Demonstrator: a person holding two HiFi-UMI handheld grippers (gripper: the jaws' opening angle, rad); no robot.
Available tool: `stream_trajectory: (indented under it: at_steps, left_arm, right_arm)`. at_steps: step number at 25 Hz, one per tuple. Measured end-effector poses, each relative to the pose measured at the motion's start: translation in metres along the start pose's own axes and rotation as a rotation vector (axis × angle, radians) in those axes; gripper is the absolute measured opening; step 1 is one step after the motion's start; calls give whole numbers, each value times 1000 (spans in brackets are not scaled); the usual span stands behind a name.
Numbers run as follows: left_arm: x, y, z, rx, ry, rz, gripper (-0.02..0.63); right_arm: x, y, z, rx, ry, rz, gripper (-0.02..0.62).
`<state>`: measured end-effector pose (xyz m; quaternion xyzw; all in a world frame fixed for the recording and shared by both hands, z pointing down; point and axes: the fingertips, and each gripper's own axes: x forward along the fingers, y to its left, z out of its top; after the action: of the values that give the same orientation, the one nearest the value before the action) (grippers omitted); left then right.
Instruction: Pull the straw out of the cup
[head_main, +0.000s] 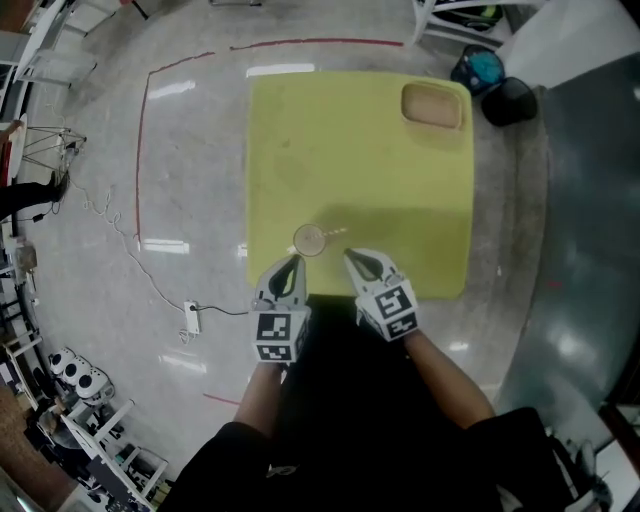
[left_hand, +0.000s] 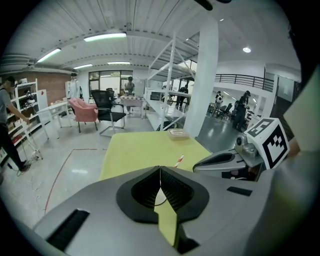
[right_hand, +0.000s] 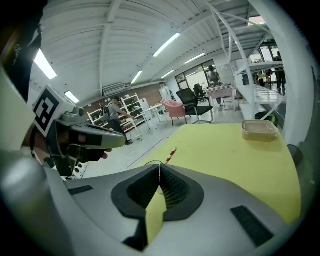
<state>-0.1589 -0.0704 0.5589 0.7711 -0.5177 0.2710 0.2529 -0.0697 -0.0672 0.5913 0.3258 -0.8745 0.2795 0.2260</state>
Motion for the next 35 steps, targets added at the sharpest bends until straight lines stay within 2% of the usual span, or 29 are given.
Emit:
stream_trajectory:
  at_steps: [12,23,24,27,35]
  left_arm:
    - [41,11,8,91,62,-102,43]
    - [55,14,10,119,85,-136,44]
    - [56,15,11,117,87,-136,44]
    - [57,19,13,115,88,-135,44]
    - [54,28,7,106,93,-125,44]
  right_arm:
    - [18,-18,-5,87,-17,-84,18]
    - [33,-20,-5,107,-42,-78,20]
    - [34,-20,-5,110,-41,-73,27]
    - [40,-20,-6,120,-31,-57,109]
    - [55,-18,-10,153,-27,-44,123]
